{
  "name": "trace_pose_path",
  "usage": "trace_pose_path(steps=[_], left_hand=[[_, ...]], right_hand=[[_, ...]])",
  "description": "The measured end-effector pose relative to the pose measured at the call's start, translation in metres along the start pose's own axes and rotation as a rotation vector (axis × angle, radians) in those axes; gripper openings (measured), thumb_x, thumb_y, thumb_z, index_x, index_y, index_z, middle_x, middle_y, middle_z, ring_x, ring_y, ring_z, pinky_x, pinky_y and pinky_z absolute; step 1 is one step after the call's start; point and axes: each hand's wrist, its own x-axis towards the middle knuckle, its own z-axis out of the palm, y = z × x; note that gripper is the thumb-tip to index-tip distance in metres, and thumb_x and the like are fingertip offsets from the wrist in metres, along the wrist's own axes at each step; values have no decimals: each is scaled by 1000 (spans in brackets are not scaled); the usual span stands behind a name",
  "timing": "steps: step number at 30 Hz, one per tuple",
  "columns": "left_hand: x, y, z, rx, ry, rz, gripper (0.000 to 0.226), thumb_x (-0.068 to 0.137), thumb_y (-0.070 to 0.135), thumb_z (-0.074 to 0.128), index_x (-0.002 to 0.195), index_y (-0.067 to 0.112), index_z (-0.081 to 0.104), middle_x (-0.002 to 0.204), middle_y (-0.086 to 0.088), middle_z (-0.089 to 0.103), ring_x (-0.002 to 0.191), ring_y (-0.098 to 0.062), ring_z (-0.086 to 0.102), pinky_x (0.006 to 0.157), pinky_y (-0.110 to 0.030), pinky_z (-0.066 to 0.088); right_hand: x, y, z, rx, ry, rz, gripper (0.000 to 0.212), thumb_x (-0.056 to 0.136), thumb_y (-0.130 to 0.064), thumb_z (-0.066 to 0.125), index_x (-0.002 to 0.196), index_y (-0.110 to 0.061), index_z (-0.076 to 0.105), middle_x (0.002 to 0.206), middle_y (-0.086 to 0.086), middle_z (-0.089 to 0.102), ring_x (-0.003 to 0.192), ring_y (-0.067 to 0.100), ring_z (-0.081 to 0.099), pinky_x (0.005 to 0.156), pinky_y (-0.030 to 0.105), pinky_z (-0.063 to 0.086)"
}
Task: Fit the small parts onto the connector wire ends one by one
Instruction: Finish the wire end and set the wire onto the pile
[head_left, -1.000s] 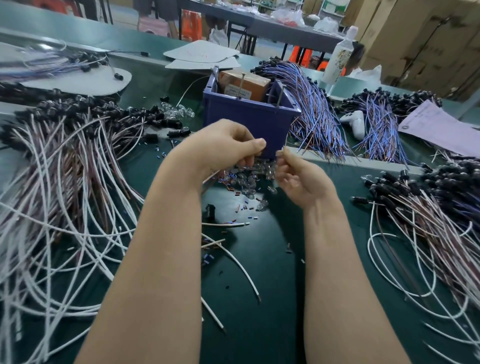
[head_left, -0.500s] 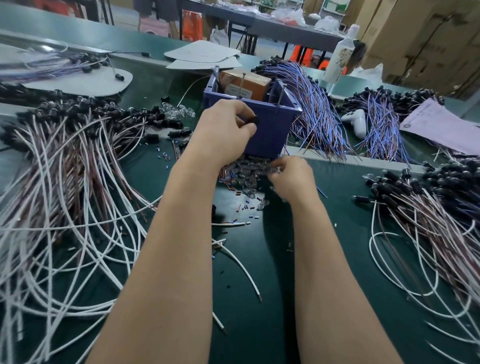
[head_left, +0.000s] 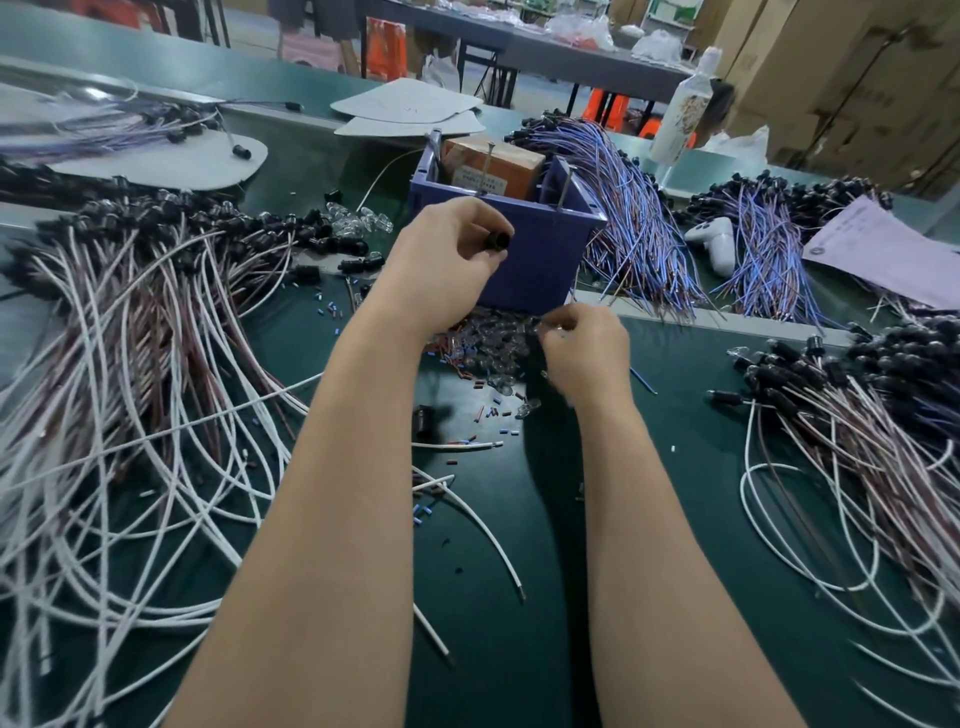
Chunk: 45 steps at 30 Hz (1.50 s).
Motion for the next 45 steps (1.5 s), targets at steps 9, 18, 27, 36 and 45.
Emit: trace_pose_path(steps=[9,18,27,36,45], left_hand=[[-1,1,0,-55,-28,17,17,92,2,55,102,13,63,104,-8,70,104,-18,65,101,-35,47],[-2,3,1,-53,-60,42,19,91,0,54,101,15,61,102,-6,69,102,-17,65,100,-32,47],[-1,2,3,48,-54,61,18,92,6,55,102,18,64,95,0,68,95,-15,64,91,-28,50],[-3,3,2,113,-15,148,19,92,17,60,110,17,67,100,2,71,96,-7,63,93,-21,46],[-5,3,4,207,-15,230,13,92,16,60,100,17,69,83,4,71,86,-10,64,82,-20,45]], right_hand=[[-3,-41,-47,717,-19,-247,23,95,-5,51,100,-22,66,82,-4,65,74,3,60,72,16,49],[-8,-50,-50,567,21,-360,11,83,-8,70,84,-19,67,77,-9,68,70,0,62,72,16,50],[-9,-53,-52,344,90,-384,8,84,-11,69,91,-13,72,76,-8,67,70,1,62,74,14,51],[-8,-50,-55,482,39,-300,6,88,-18,66,86,-19,72,75,-4,68,74,10,63,78,27,54],[-6,-40,-47,859,-91,-79,12,88,-7,65,76,-12,65,67,3,63,62,11,58,65,21,50]])
